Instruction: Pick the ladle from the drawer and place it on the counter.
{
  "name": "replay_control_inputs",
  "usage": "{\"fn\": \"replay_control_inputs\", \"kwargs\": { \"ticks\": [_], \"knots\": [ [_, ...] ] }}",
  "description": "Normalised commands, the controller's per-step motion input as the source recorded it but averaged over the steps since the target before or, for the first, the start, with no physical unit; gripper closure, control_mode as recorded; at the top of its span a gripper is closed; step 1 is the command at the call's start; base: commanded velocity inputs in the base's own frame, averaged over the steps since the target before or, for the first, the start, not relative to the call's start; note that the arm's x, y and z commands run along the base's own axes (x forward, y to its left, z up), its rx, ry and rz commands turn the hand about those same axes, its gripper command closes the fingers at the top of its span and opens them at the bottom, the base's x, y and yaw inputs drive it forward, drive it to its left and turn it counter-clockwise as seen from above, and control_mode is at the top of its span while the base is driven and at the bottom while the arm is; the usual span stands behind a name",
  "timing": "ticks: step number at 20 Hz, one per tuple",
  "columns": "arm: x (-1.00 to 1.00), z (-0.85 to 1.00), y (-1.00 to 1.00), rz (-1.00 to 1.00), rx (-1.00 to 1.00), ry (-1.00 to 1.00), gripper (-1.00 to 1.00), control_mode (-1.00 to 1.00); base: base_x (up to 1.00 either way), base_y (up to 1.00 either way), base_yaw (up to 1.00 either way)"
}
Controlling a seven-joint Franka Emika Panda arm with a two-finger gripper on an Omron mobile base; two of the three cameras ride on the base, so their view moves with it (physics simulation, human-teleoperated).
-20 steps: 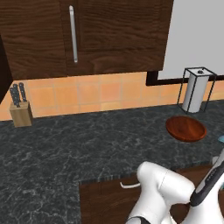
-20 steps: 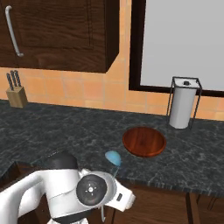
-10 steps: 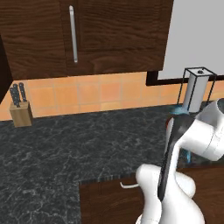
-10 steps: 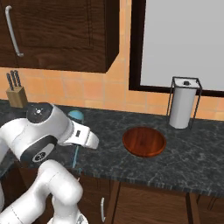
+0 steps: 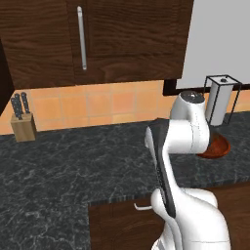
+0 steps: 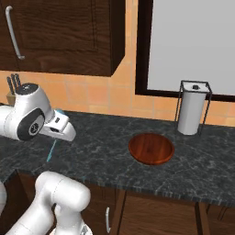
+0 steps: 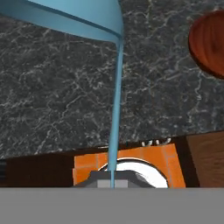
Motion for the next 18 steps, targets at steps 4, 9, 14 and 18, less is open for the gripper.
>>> {"fn": "replay_control_inputs", "kwargs": {
  "ticks": [4,9,14,18],
  "knots": [
    [0.97,-0.96,0.92,0.0,0.28,0.13,1.0,-1.0,0.0,0.0,0.0],
    [0.97,-0.73,0.75,-0.01,-0.03,0.17,1.0,-1.0,0.0,0.0,0.0],
    [0.92,-0.65,0.34,-0.05,-0.03,0.13,1.0,-1.0,0.0,0.0,0.0],
    [0.71,-0.67,0.01,-0.01,0.0,0.1,1.0,-1.0,0.0,0.0,0.0]
  ]
}}
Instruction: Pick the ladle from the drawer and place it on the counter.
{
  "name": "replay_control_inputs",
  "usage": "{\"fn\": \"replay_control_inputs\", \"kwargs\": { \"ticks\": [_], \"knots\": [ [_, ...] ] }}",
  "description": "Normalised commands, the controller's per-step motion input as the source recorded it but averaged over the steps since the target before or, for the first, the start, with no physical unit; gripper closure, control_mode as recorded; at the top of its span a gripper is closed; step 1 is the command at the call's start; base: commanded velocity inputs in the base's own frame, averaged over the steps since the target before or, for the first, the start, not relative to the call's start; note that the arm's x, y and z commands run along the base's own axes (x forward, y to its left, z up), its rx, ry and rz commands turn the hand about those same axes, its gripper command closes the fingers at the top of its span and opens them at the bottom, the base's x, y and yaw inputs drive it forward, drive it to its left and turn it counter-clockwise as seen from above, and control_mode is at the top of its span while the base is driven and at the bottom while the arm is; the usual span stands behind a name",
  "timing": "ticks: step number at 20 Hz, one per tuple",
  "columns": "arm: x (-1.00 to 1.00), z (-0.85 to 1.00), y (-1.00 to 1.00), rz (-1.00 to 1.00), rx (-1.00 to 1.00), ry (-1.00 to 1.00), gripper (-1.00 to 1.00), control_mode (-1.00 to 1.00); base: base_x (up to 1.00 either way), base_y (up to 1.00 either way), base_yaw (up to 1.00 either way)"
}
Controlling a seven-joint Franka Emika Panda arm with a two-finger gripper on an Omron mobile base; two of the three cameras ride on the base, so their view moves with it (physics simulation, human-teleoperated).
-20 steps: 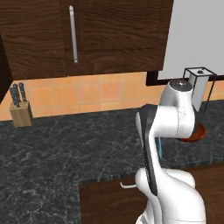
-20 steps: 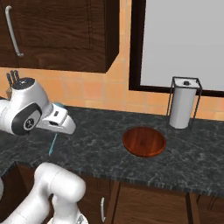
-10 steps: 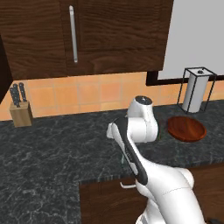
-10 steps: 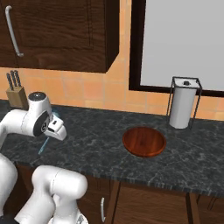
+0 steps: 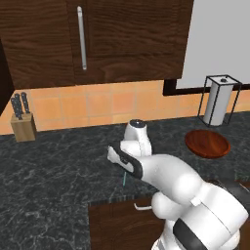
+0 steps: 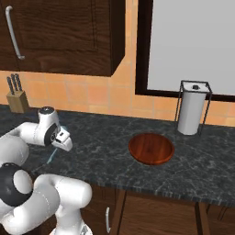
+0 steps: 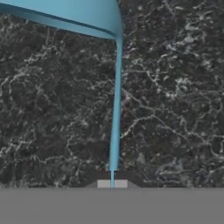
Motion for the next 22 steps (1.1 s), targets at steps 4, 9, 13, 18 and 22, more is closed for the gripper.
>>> {"fn": "replay_control_inputs", "kwargs": {
  "ticks": [4,9,13,18,22],
  "knots": [
    [0.61,-0.83,0.03,-0.01,0.0,0.06,1.0,-1.0,0.0,0.0,0.0],
    [0.26,-0.47,0.06,-0.01,0.0,0.01,-1.0,-1.0,0.0,0.0,0.0],
    [-0.53,0.46,-0.13,-0.07,0.0,-0.11,-1.0,-1.0,0.0,0.0,0.0],
    [-0.93,1.0,-0.79,-0.12,0.0,-0.11,-1.0,-1.0,0.0,0.0,0.0],
    [-0.7,1.0,-1.0,-0.16,0.0,-0.18,-1.0,-1.0,0.0,0.0,0.0]
  ]
}}
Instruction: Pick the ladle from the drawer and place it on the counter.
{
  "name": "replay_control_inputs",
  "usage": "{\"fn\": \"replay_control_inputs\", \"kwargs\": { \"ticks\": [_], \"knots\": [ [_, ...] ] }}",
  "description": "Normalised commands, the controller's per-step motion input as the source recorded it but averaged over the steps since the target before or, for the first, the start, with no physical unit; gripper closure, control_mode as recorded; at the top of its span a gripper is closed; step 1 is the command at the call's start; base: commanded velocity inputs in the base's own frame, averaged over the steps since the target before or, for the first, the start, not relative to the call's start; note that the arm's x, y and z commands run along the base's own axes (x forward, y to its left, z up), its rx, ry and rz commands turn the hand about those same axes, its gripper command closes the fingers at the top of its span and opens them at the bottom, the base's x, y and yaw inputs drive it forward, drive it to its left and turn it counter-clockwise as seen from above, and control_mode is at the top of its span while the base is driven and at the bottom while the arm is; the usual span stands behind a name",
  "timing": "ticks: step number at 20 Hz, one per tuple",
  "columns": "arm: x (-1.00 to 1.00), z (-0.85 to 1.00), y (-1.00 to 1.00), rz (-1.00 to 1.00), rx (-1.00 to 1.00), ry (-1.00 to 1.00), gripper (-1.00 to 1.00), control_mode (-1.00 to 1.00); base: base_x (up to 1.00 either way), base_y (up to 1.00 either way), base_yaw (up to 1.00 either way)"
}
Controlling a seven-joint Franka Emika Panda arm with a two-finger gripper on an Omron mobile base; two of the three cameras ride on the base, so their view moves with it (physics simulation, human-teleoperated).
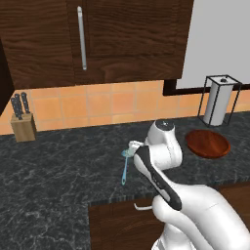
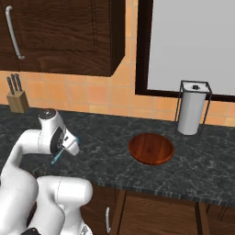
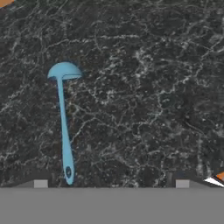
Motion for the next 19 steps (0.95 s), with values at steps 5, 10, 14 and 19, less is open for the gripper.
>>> {"fn": "replay_control_inputs", "kwargs": {
  "ticks": [5,10,14,19],
  "knots": [
    [-0.52,1.0,-0.97,-0.12,0.0,-0.13,-1.0,-1.0,0.0,0.0,0.0],
    [-0.22,1.0,-1.0,-0.07,0.04,-0.04,-1.0,-1.0,0.0,0.0,0.0],
    [-0.38,0.85,-1.0,-0.06,0.18,0.0,-1.0,-1.0,0.0,0.0,0.0],
    [0.06,-0.57,-0.94,-0.07,0.3,-0.18,-1.0,-1.0,0.0,0.0,0.0]
  ]
}}
